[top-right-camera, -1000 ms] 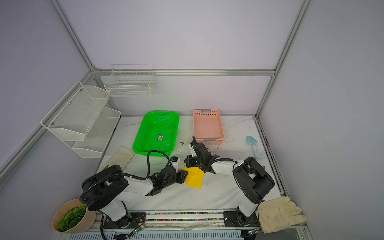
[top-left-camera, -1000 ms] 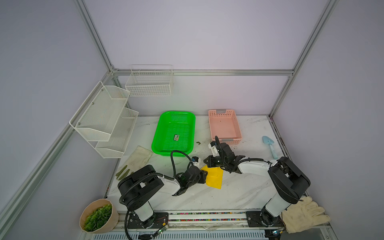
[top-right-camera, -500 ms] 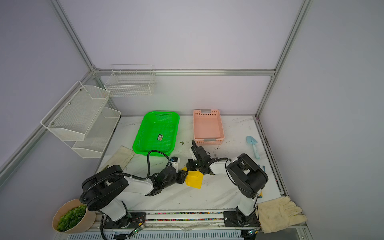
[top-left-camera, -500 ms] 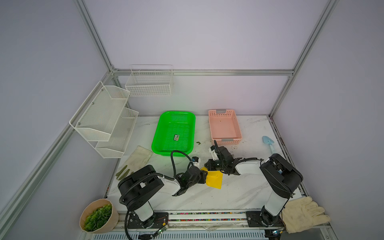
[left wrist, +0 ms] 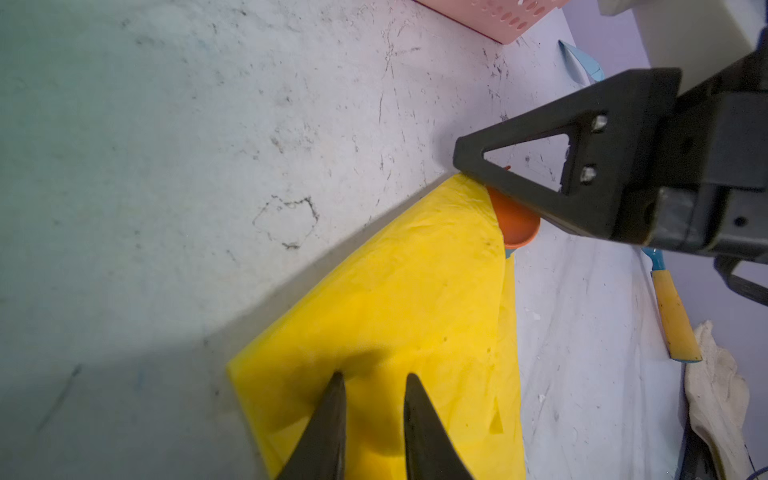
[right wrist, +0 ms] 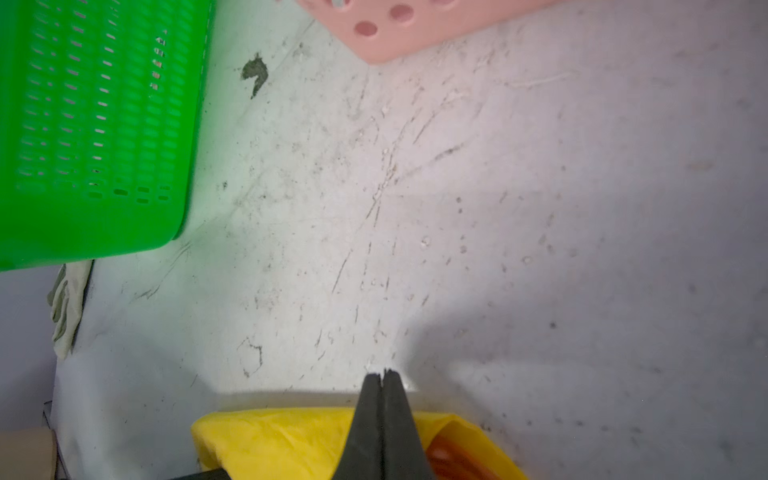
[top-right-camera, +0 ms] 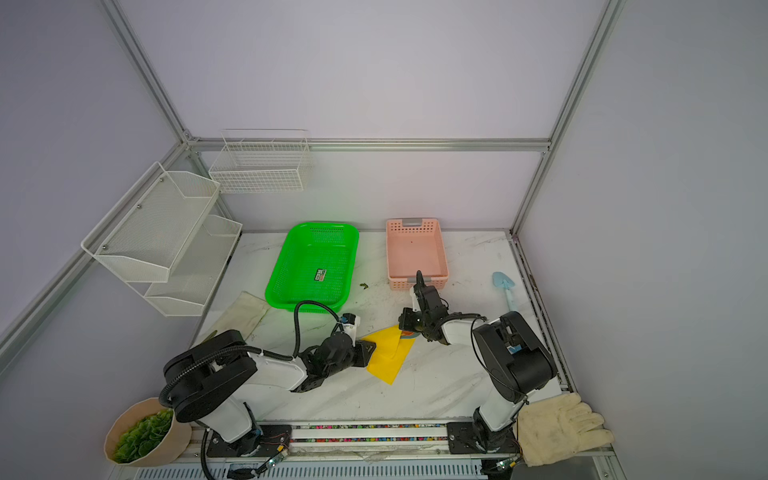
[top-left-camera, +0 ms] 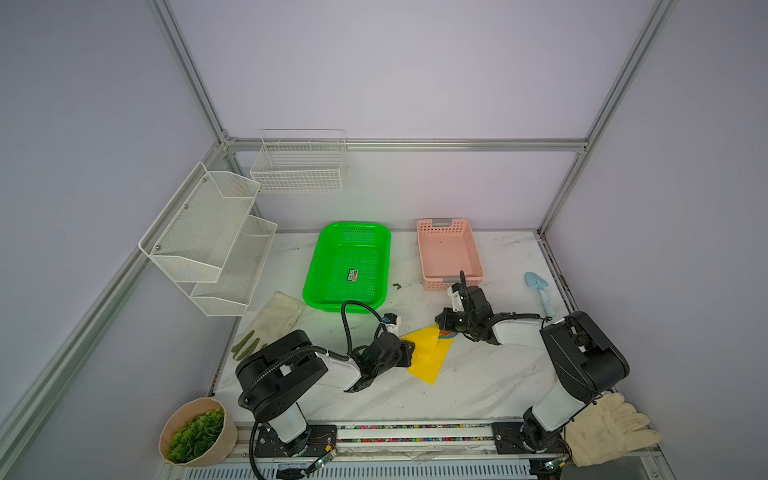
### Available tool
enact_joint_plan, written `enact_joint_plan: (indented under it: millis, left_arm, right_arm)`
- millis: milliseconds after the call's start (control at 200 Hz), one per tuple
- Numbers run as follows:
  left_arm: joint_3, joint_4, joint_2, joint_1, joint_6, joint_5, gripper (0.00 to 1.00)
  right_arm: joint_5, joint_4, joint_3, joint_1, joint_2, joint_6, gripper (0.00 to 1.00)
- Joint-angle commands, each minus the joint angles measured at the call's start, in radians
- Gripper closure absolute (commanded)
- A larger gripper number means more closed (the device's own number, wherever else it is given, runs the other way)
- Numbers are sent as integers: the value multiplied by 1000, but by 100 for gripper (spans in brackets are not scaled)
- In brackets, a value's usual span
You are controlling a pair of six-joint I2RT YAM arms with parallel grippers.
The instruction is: Place the utensils on the paper napkin and roll it up
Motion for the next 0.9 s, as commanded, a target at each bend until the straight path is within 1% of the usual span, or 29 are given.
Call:
enact_joint_plan:
  millis: [0, 175, 380, 665, 895]
  left_arm:
    - [-42, -95, -1, -3, -18, -35, 74]
    - [-40, -97, -1, -3, -19, -39, 74]
    - [-36, -97, 2, -5, -21, -43, 75]
    - [-39, -96, 2, -6, -27, -50, 75]
    - [-42, -95, -3, -7, -30, -57, 75]
  right_arm:
    - [-18, -6, 15, 13, -57, 7, 100]
    - [12, -29, 61, 127, -67, 31, 100]
    - [-1, 13, 62, 203, -10, 69, 100]
    - [44, 4, 16, 200, 14, 59, 100]
    - [47, 1, -47, 127, -11, 51, 100]
